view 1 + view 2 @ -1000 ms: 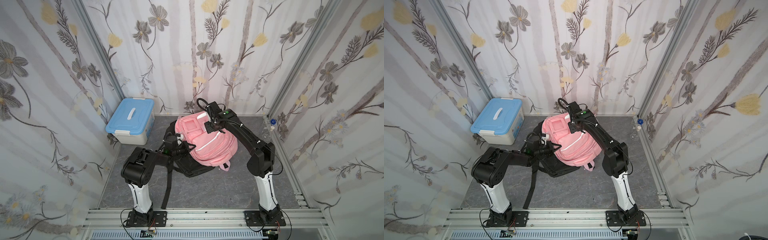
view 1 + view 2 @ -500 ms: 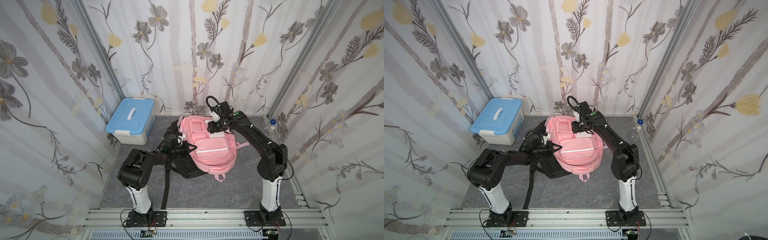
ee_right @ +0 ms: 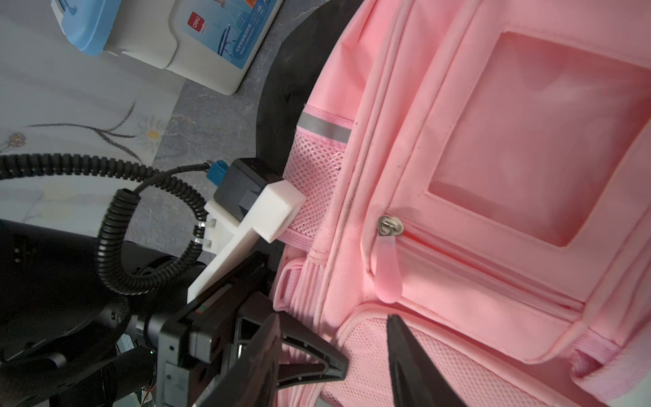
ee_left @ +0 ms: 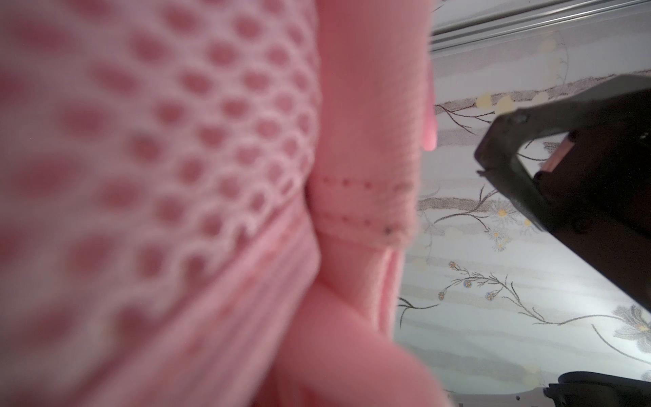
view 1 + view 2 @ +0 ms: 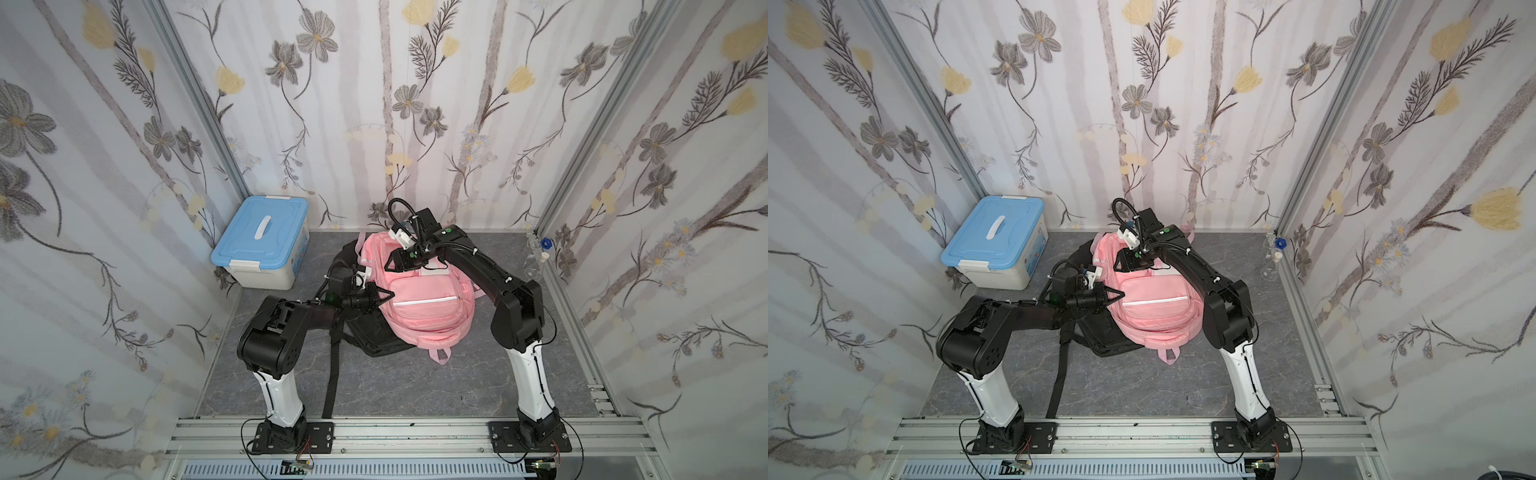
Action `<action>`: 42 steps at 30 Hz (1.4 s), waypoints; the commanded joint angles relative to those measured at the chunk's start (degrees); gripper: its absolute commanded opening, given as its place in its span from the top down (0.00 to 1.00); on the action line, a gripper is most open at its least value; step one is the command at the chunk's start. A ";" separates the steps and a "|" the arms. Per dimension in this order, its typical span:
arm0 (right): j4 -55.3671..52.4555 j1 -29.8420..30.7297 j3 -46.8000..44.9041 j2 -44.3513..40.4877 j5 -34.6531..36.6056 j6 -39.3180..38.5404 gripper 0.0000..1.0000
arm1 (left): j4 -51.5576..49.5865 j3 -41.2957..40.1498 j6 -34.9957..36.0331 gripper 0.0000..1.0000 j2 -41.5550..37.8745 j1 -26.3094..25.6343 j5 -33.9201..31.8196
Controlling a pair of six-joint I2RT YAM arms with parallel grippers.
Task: Zip up the backpack
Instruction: Zip the zipper on the backpack.
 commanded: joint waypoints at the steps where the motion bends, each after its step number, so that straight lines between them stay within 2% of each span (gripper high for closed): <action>1: -0.96 0.02 0.52 1.11 0.62 -0.84 0.51 | 1.67 0.37 -0.54 1.00 0.29 -0.19 2.27; 8: -1.36 0.30 3.08 3.34 5.02 -1.52 0.51 | 1.97 0.01 -0.74 1.00 0.24 -0.39 2.47; 20: -2.22 0.12 6.72 6.92 3.99 -0.72 0.56 | 1.98 0.01 -0.59 1.00 0.44 -0.29 2.36; 26: -2.13 0.20 7.16 7.85 2.57 -0.23 0.66 | 2.13 0.01 -0.50 1.00 0.68 -0.30 2.39; 29: -2.01 0.12 7.17 7.96 2.92 -0.32 0.82 | 2.26 0.17 -0.66 1.00 0.91 -0.34 2.53; 31: -1.96 0.00 7.19 8.07 3.33 -0.32 1.00 | 2.28 0.19 -0.59 1.00 0.89 -0.29 2.55; 42: -2.63 -2.11 7.26 6.94 5.67 -0.47 1.00 | 1.98 -0.07 -0.23 1.00 0.59 0.15 2.30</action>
